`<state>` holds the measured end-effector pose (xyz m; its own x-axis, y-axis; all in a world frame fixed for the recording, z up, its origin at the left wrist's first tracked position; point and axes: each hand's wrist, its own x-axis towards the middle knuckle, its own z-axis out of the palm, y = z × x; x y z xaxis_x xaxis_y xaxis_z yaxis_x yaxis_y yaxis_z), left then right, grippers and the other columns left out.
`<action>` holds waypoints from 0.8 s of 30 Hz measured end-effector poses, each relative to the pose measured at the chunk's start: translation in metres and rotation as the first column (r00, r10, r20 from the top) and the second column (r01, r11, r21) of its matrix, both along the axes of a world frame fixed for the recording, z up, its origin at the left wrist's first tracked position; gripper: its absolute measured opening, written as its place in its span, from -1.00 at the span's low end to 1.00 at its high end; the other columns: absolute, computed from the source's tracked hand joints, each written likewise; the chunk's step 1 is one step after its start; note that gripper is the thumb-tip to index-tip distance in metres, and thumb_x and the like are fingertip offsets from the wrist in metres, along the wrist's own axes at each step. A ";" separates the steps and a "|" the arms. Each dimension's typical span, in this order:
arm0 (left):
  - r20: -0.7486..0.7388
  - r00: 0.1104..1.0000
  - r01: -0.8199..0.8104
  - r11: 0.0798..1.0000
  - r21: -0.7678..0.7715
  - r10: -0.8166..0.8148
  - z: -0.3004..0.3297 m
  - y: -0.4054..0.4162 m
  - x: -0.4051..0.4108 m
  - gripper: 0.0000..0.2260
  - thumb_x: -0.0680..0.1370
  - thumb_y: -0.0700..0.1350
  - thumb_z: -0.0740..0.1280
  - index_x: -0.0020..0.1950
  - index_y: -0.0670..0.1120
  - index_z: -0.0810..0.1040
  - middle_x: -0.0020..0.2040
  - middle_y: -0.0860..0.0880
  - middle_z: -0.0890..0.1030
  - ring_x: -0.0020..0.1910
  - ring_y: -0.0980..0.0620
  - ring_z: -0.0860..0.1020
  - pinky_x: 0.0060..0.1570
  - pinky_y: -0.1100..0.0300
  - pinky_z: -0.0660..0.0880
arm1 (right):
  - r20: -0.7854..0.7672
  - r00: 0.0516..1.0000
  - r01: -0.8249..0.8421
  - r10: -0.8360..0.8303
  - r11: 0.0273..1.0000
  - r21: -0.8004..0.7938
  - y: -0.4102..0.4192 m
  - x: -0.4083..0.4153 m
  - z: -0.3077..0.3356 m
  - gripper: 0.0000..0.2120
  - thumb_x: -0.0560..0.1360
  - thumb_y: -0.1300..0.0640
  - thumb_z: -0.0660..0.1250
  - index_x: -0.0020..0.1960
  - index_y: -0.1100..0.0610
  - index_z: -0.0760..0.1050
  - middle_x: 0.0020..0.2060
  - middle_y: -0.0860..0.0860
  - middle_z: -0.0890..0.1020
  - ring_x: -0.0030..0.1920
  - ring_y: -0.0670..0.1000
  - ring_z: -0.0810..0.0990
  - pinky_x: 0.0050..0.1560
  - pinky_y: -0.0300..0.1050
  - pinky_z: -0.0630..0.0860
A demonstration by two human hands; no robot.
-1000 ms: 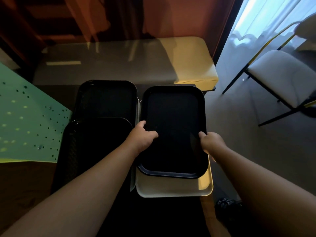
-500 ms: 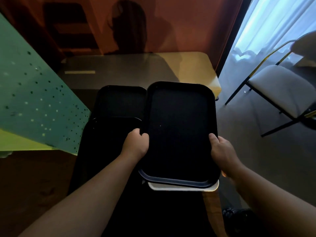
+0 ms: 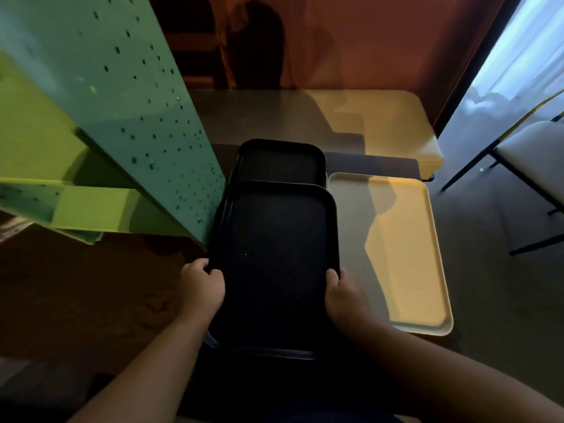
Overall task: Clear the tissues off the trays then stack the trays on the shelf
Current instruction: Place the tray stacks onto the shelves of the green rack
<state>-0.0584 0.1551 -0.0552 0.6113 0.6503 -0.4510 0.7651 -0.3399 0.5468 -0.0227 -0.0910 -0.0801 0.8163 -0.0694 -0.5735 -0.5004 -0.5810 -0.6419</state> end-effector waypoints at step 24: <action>-0.173 0.963 0.177 0.970 -0.166 -0.205 -0.017 0.052 -0.004 -0.57 0.66 -0.12 0.23 0.54 -0.14 0.35 0.45 -0.18 0.47 0.38 -0.18 0.48 0.28 0.00 0.48 | -0.082 0.983 -0.183 0.167 0.948 -0.262 0.020 0.008 -0.001 -0.74 0.60 0.08 0.22 0.28 0.07 0.42 0.10 0.02 0.48 -0.05 0.06 0.55 -0.10 -0.07 0.43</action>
<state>-0.0625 0.2074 -0.0723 0.6129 0.4470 -0.6515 0.7872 -0.4159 0.4553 -0.0143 -0.0712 -0.0809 0.7953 -0.0856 -0.6002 -0.4073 -0.8087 -0.4244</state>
